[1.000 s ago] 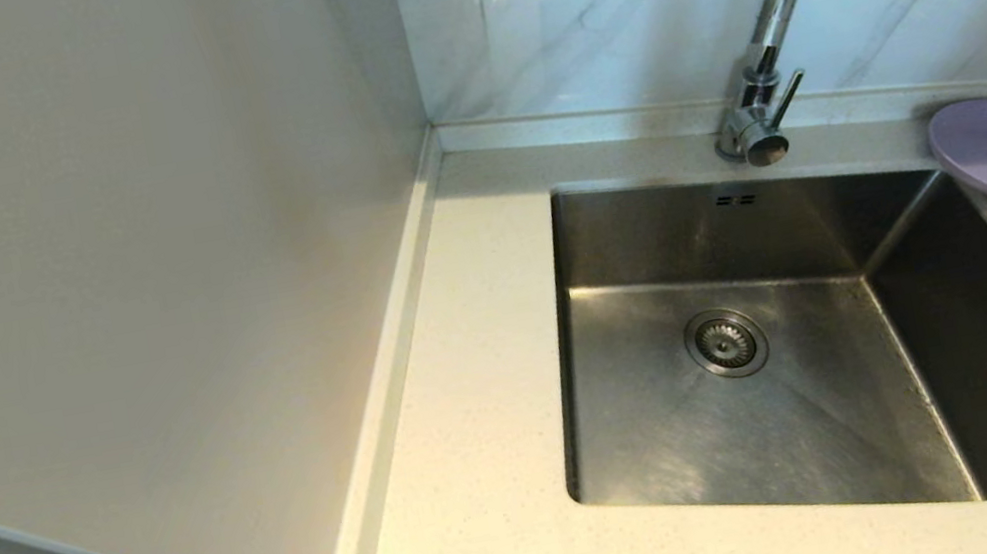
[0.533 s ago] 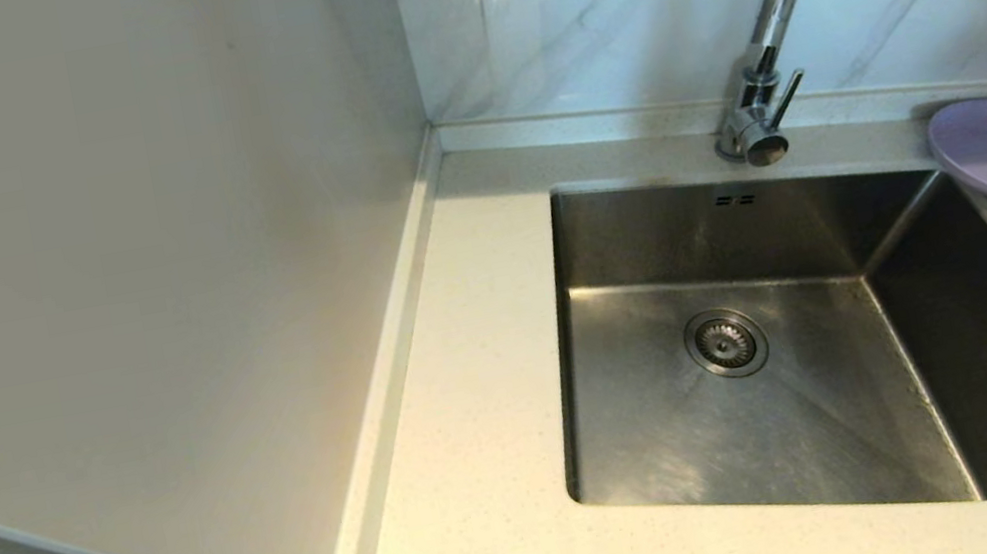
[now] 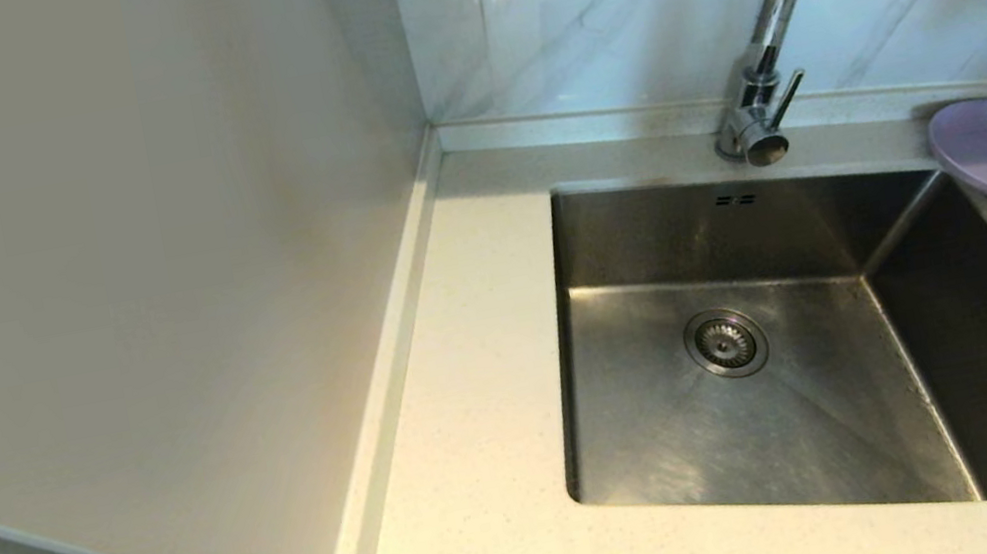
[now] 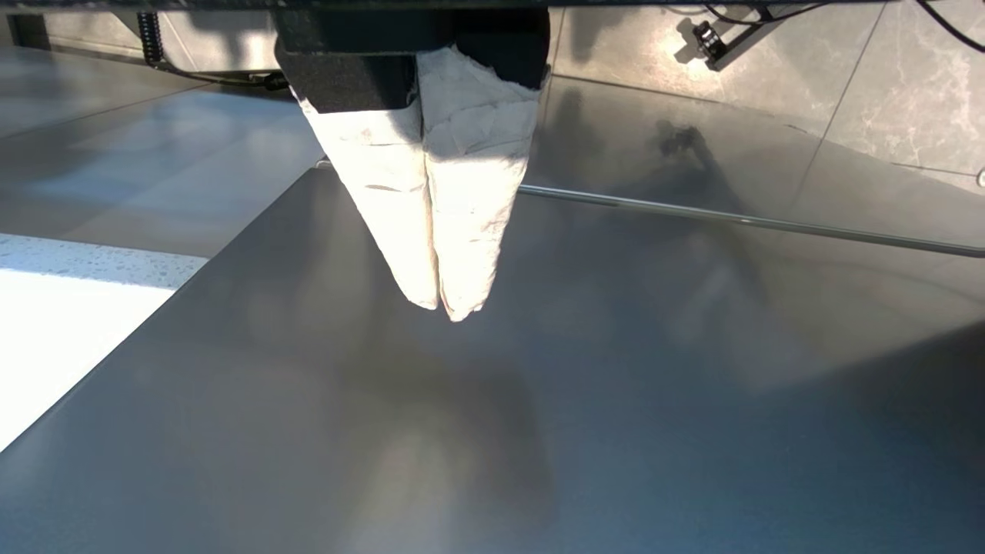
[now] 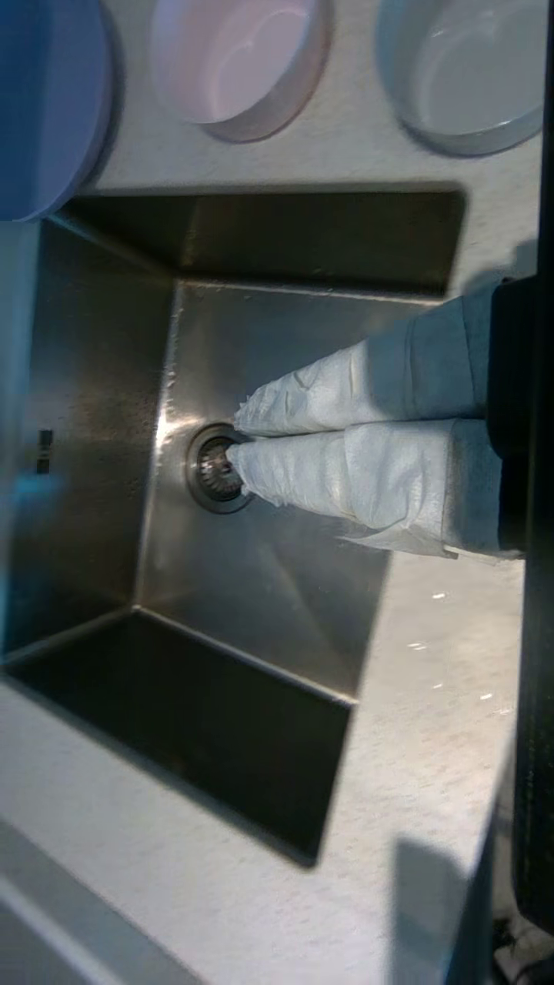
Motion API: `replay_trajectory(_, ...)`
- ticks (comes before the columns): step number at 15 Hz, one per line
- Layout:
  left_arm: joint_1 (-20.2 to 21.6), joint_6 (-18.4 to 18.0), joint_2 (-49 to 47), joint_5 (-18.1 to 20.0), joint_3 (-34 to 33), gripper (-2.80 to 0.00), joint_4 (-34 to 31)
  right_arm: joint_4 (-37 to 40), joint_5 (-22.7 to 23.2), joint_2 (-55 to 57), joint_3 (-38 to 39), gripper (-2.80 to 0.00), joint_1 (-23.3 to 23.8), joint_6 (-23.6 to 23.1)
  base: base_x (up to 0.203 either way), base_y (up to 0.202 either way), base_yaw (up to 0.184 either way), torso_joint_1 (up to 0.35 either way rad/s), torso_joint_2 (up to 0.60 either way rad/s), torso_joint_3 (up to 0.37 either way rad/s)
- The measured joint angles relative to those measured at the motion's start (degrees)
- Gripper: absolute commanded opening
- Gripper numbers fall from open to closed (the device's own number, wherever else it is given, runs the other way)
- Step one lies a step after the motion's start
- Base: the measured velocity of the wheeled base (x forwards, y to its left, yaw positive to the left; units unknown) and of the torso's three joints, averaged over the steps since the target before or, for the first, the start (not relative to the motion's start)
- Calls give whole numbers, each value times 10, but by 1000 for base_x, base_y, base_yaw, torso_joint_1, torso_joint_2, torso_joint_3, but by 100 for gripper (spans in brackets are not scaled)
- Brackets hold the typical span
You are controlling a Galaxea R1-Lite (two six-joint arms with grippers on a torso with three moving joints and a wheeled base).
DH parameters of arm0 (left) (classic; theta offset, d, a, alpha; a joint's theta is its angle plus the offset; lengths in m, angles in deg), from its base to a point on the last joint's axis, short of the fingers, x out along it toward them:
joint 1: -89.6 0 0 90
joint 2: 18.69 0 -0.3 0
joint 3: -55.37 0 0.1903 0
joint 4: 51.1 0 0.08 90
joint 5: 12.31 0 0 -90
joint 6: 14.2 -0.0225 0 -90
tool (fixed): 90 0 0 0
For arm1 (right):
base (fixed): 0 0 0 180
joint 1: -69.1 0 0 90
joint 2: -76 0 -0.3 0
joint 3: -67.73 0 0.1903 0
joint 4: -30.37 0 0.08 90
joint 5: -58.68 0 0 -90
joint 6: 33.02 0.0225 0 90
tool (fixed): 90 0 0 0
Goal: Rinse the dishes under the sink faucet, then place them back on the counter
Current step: Turn on the faucet
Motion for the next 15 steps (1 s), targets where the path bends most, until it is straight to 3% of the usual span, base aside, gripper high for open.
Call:
replay_trajectory(3, 0, 0, 0, 0, 0, -280, 0, -70, 5, 135, -91, -280, 0, 66, 0, 0, 0, 0, 0, 0)
replay_trajectory(5, 0, 0, 0, 0, 0, -280, 0, -93, 32, 210, -153, -280, 1, 142, 0, 0, 0, 0, 0, 0)
replay_trajectory(8, 0, 0, 0, 0, 0, -280, 0, -115, 123, 273, -207, -280, 4, 268, 0, 0, 0, 0, 0, 0)
replay_trajectory(11, 0, 0, 0, 0, 0, -280, 0, -193, 221, 319, -229, -280, 23, 395, 0, 0, 0, 0, 0, 0)
replay_trajectory(15, 0, 0, 0, 0, 0, -280, 0, -269, 288, 404, -267, -280, 88, 516, 0, 0, 0, 0, 0, 0)
